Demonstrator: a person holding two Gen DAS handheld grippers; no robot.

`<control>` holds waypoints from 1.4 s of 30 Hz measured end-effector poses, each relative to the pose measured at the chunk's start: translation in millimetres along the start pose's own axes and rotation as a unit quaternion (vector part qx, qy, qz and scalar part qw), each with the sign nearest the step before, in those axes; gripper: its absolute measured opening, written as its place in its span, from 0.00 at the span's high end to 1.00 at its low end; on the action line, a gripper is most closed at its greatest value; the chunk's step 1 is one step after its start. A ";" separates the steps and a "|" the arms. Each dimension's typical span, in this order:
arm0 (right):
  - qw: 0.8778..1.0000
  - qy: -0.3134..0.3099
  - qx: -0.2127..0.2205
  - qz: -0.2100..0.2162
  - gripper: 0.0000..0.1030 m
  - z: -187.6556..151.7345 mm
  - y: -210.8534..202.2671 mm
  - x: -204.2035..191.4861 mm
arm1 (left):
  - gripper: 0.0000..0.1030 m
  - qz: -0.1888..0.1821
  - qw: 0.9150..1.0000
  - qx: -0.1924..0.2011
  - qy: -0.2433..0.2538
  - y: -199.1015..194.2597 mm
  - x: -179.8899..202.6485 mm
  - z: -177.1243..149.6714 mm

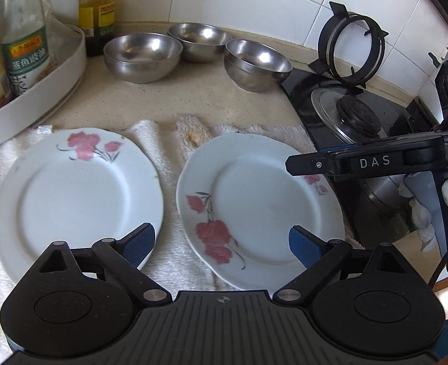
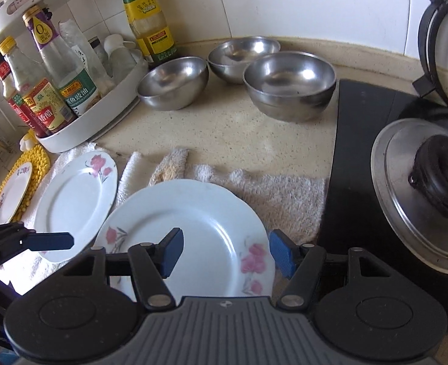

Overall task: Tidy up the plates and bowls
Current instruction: 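Grasp the rim of the pink-flower plate with the right gripper, then lift the plate with the right gripper and carry it over the other pink-flower plate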

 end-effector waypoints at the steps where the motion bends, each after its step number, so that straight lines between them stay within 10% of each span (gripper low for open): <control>1: 1.000 0.000 -0.002 0.003 0.38 -0.8 0.0 2.3 | 0.05 0.002 1.000 -0.001 -0.001 1.6 2.0 0.4; 42: 0.995 -0.061 -0.017 0.080 0.21 -16.1 14.8 4.0 | 0.05 0.093 0.996 -0.014 -0.002 41.7 27.5 2.3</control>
Point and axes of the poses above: each gripper's, at about its wrist camera, not at the fingertips, and y roughly the way its jaws point, x to its right, z to its top, the point moved 6 cm from there along y, roughly the way its jaws point, and after that the axes turned 1 degree about -x, right-handed, at the moved point
